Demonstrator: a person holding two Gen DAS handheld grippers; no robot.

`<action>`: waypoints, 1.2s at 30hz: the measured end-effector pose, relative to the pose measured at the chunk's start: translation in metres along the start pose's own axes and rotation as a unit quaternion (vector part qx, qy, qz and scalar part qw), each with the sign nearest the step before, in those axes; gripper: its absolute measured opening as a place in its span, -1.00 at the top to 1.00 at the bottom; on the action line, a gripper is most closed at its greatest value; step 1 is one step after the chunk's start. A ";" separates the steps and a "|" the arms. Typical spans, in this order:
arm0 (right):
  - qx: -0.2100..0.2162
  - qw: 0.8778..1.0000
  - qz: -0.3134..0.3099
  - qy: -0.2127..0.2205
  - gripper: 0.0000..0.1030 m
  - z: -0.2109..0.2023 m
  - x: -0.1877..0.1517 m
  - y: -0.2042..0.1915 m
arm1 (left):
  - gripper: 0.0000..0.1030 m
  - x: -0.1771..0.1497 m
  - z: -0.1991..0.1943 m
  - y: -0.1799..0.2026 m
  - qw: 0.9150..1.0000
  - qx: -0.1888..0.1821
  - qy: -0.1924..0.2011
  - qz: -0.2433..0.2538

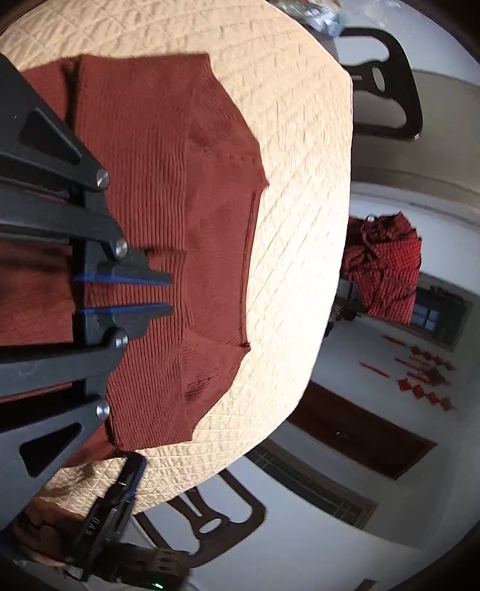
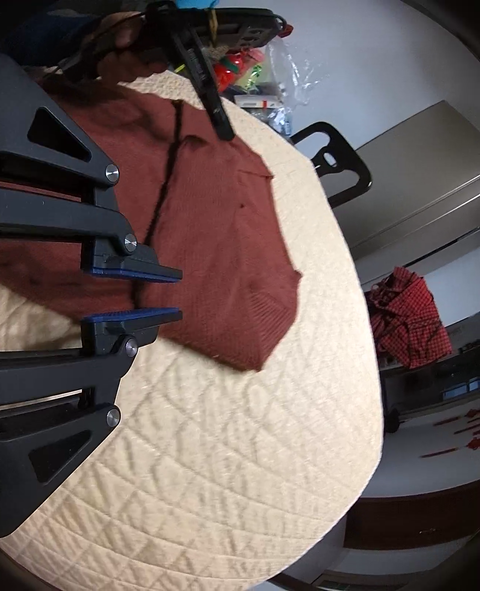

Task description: Fold small clothes

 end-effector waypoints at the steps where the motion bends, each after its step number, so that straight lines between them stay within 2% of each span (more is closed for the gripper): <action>1: -0.002 1.000 -0.003 0.000 0.75 0.004 0.002 0.000 | 0.69 -0.003 0.005 0.000 1.000 0.000 -0.007 0.001; 4: -0.031 0.999 -0.011 -0.025 0.75 0.024 -0.003 0.010 | 0.69 -0.020 0.019 -0.006 0.999 0.012 -0.040 -0.001; 9: -0.034 0.999 -0.009 -0.015 0.75 0.022 0.004 0.017 | 0.69 -0.017 0.006 -0.007 1.000 0.003 -0.022 -0.001; 11: -0.032 0.999 -0.006 -0.005 0.75 0.024 0.015 0.016 | 0.69 -0.009 0.009 -0.006 1.000 0.014 -0.011 0.008; 13: -0.030 1.000 -0.008 0.000 0.71 0.029 0.020 0.016 | 0.59 -0.005 0.018 -0.008 1.000 0.017 -0.011 0.002; 16: -0.054 0.998 -0.006 -0.023 0.71 0.048 0.016 0.027 | 0.58 -0.012 0.032 -0.014 0.999 0.025 -0.024 -0.001; 19: -0.044 0.999 -0.017 -0.011 0.71 0.030 0.014 0.018 | 0.58 -0.015 0.017 -0.009 1.000 0.020 -0.021 0.008; 23: -0.010 0.999 -0.038 -0.004 0.71 0.000 0.000 -0.005 | 0.58 -0.024 -0.011 -0.005 0.999 0.008 -0.014 0.028; 27: -0.020 0.998 -0.052 -0.033 0.71 0.006 -0.022 -0.005 | 0.58 -0.038 -0.012 -0.008 0.998 0.035 -0.022 0.055; 30: -0.022 0.999 -0.039 -0.028 0.71 0.001 -0.021 -0.002 | 0.58 -0.037 -0.014 -0.007 0.997 0.038 -0.022 0.056; 36: -0.016 0.998 -0.057 -0.013 0.71 -0.014 -0.017 -0.011 | 0.58 -0.032 -0.038 -0.008 0.995 0.055 0.002 0.080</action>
Point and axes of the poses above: each gripper's, at about its wrist camera, not at the fingertips, and z roughly the way its jaws point, y to its right, x to its top, the point moved 4 cm from there along z, roughly the way its jaws point, and after that the axes turned 15 degrees about y, right-handed, at the moved point
